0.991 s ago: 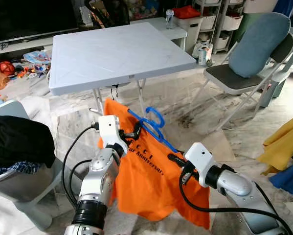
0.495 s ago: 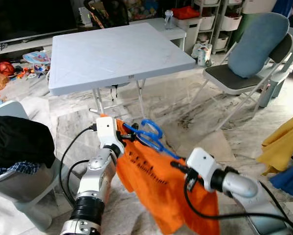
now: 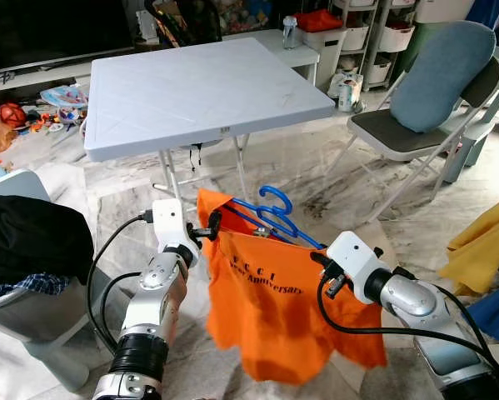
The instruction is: Hang hanger
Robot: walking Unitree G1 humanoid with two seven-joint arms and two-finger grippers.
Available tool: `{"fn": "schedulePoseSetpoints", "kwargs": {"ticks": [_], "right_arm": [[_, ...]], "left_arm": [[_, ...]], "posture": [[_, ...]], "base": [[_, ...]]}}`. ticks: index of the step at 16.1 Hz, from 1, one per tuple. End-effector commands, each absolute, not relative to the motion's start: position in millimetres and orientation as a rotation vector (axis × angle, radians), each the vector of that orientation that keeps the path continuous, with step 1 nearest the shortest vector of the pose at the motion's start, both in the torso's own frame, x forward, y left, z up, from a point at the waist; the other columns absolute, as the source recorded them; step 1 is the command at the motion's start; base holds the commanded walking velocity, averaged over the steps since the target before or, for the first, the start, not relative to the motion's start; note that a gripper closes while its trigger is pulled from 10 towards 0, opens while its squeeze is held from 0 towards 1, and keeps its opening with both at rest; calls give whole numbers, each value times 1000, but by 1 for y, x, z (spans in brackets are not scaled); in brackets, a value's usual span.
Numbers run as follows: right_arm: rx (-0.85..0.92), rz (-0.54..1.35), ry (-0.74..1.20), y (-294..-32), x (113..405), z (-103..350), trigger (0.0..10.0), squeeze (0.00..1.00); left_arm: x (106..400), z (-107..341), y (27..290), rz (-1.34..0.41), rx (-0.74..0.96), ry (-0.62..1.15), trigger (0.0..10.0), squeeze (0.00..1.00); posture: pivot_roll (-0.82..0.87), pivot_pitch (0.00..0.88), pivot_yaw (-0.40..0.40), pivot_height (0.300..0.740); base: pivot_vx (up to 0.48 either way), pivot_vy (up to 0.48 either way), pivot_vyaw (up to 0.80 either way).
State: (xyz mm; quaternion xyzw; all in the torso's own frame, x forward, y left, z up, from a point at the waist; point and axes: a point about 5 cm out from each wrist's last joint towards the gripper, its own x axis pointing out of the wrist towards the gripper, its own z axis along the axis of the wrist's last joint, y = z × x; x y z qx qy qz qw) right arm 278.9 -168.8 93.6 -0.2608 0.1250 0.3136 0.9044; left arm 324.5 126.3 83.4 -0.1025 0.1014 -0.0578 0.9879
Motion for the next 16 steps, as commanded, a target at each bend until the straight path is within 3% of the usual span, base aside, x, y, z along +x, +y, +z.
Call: {"fn": "schedulePoseSetpoints", "kwargs": {"ticks": [1, 5, 10, 16], "right_arm": [[-551, 596, 237, -177, 285, 102, 10000, 0], [-581, 644, 293, -183, 276, 94, 10000, 0], [-744, 680, 387, -221, 271, 89, 10000, 0], [-922, 787, 431, -266, 261, 100, 10000, 0]], "left_arm": [[326, 83, 134, -85, -178, 202, 10000, 0], [327, 82, 140, -66, -162, 202, 10000, 0], [329, 82, 156, -19, -109, 194, 10000, 0], [330, 81, 153, -30, -88, 191, 10000, 0]], "posture": [[-124, 0, 33, 740], [-124, 0, 33, 740], [-128, 0, 37, 740], [-131, 0, 45, 740]], "base": [[0, 0, 0], [0, 0, 0], [0, 0, 0], [0, 0, 0]]}}
